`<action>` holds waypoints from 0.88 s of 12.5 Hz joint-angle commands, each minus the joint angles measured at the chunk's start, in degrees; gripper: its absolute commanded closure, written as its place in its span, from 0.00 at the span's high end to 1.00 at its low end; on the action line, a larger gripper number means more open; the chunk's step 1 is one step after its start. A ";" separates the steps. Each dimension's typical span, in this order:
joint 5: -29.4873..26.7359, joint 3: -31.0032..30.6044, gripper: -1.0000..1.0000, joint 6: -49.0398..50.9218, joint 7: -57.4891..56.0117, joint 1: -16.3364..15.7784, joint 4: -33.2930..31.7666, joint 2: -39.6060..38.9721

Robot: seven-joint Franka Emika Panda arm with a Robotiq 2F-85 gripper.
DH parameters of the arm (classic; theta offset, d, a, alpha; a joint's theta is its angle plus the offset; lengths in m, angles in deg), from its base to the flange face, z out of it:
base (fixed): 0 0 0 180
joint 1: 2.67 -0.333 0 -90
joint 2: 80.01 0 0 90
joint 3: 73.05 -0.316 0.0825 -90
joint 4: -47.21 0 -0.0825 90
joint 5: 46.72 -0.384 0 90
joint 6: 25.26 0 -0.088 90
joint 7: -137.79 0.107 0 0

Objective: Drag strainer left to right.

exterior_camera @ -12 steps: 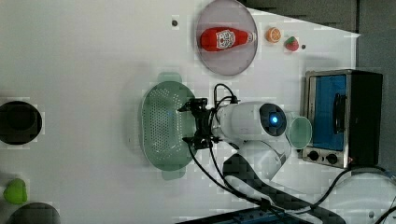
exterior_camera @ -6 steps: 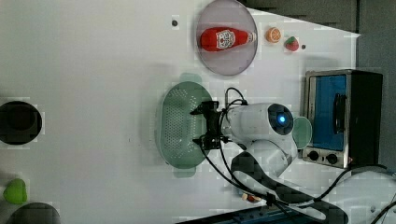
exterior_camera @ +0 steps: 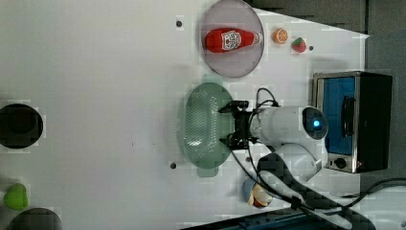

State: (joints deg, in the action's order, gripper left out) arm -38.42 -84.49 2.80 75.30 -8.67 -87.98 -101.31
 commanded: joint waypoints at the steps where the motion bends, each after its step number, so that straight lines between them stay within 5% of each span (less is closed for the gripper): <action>1: 0.98 3.77 1.00 0.15 -7.18 1.68 -0.53 -0.29; 11: 0.98 16.75 1.00 -1.11 -19.81 2.20 -1.75 0.46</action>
State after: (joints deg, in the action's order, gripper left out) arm -37.07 -68.05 2.58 59.33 -5.70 -89.66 -102.21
